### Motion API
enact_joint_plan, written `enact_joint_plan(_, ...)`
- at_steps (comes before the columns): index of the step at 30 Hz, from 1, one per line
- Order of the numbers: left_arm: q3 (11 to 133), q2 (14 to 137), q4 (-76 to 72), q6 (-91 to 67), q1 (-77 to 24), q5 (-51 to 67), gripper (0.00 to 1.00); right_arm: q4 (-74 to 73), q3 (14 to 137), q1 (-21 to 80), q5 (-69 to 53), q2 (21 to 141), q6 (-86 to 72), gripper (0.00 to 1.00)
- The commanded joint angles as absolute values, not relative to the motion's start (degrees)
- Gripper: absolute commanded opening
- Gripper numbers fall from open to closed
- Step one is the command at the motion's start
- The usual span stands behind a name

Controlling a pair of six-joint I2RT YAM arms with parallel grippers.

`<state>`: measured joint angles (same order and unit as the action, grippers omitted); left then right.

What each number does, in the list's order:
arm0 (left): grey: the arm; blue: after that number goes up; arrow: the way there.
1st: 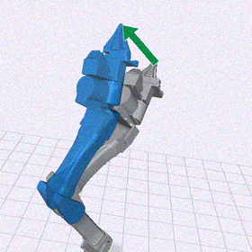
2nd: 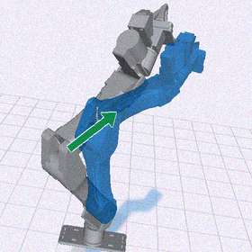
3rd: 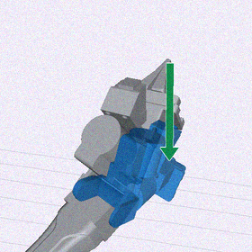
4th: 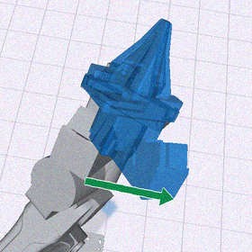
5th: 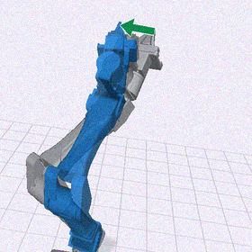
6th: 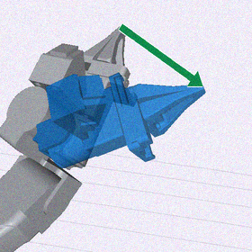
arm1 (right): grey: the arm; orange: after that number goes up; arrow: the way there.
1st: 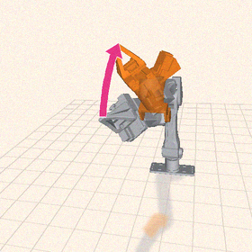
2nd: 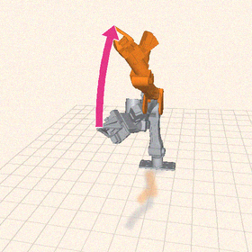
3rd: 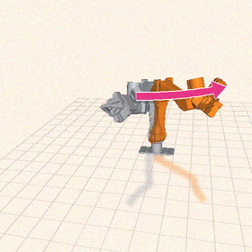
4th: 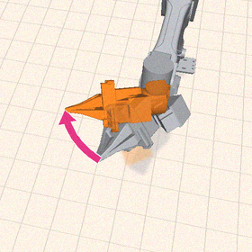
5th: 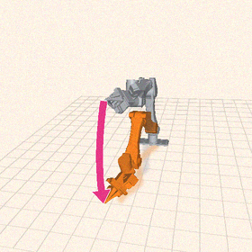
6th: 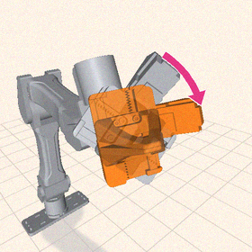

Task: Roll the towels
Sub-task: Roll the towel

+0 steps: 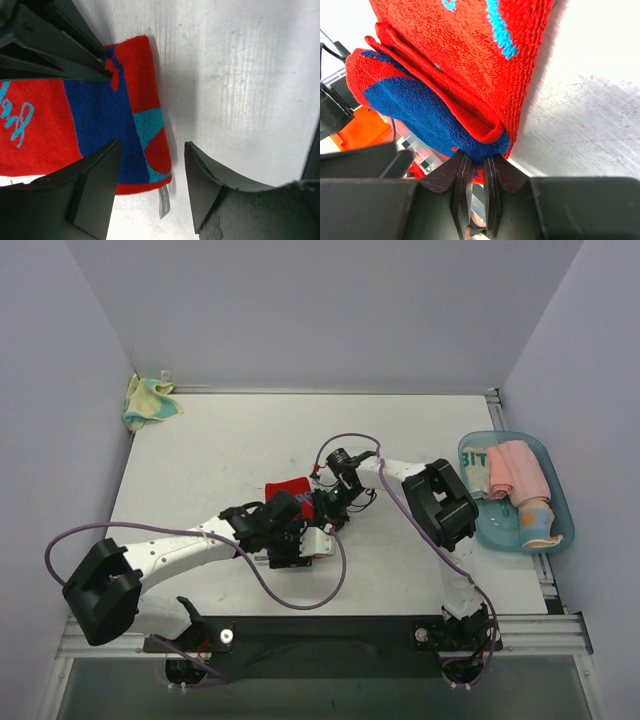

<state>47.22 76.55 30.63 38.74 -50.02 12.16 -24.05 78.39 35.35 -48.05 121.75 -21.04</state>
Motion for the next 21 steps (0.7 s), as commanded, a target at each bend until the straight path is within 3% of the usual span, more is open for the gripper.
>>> enact_joint_plan(1, 46.32, 79.62, 23.40, 38.85, -51.77, 3.08, 0.63, -26.81, 79.01, 36.04, -41.92, 121.99, -20.30, 0.14)
enact_joint_plan(4, 45.53, 82.86, 22.15, 38.50, -52.56, 1.06, 0.61, -26.81, 78.93, 36.12, -42.01, 121.90, -20.39, 0.14)
enact_joint_plan(7, 44.30, 85.86, 23.02, 38.41, -52.73, 0.79, 0.48, -26.81, 78.66, 35.86, -41.84, 121.29, -20.39, 0.13)
enact_joint_plan(10, 43.77, 87.45, 25.21, 37.89, -51.69, 3.06, 0.24, -26.63, 79.01, 34.55, -43.76, 120.24, -19.96, 0.13)
enact_joint_plan(12, 44.56, 87.89, 27.50, 38.41, -49.67, 10.87, 0.12, -26.46, 78.93, 33.14, -43.86, 117.44, -18.11, 0.13)
enact_joint_plan(15, 47.44, 88.85, 32.95, 40.86, -44.22, 21.42, 0.05, -22.69, 76.21, 29.47, -43.42, 110.43, -16.27, 0.20)
enact_joint_plan(21, 56.32, 95.88, 45.60, 47.72, -35.69, 35.56, 0.02, -16.44, 69.97, 21.98, -41.13, 94.87, -8.01, 0.34)
